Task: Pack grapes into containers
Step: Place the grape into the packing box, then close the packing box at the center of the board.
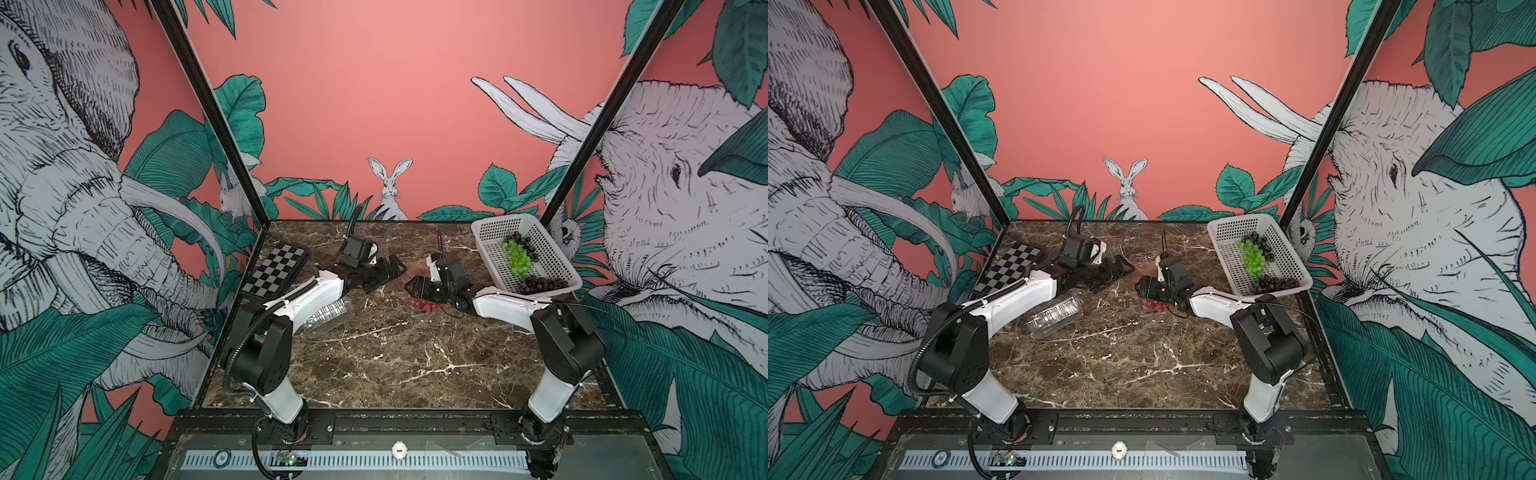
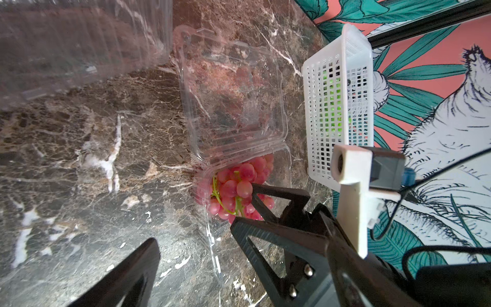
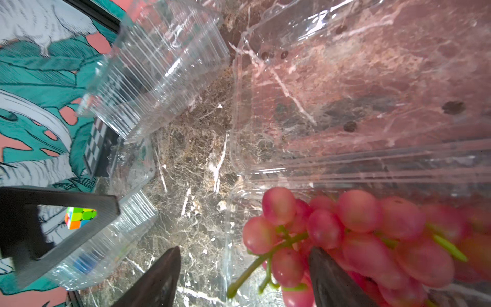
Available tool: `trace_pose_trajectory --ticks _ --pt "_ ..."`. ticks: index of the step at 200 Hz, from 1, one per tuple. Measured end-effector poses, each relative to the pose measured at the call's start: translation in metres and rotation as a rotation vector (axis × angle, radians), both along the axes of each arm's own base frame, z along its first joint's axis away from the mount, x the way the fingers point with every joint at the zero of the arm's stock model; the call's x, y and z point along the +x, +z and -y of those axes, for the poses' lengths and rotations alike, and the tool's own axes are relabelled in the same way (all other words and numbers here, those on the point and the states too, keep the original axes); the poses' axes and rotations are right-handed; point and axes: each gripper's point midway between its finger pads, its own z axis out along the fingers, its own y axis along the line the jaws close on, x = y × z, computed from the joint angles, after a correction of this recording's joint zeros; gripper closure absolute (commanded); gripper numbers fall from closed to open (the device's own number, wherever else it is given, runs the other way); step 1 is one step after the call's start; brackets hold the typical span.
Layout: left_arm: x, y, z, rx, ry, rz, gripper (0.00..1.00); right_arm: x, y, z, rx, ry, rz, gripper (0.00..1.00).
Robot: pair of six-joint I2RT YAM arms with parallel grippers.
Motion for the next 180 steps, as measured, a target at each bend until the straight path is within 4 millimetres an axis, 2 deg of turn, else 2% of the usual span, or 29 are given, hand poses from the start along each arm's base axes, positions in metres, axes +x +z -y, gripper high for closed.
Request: trace_pose_trajectory --ticks 51,85,94,112,128,153,165,180 --pt "-0.001 -0.001 0.000 0.001 0.001 -0.004 0.00 -0.005 -0.019 0.007 -0.065 0.008 -0.039 0.22" --pt "-0.001 -0.002 0.000 0.001 0.002 -0.005 0.01 -0.010 -0.017 0.012 -0.097 0.016 -0.041 0.20" --pt "-0.001 -0.002 0.000 0.000 0.002 -0.006 0.00 -0.011 -0.013 0.015 -0.106 0.015 -0.037 0.19" --pt "0.000 -0.005 0.001 -0.001 0.001 -0.014 0.00 -0.015 0.000 0.021 -0.120 0.012 -0.022 0.09" --pt "0.000 -0.011 0.002 0.003 -0.002 -0.028 0.00 -0.014 0.020 0.031 -0.129 -0.002 0.019 0.02" --pt "0.000 -0.022 0.004 0.012 -0.008 -0.049 0.01 -0.009 0.051 0.054 -0.139 -0.048 0.083 0.02" --pt "0.000 -0.030 0.006 0.019 -0.010 -0.064 0.01 -0.003 0.062 0.073 -0.153 -0.090 0.109 0.08" --pt "-0.001 -0.040 0.009 0.030 -0.015 -0.084 0.00 0.005 0.063 0.096 -0.179 -0.141 0.113 0.15"
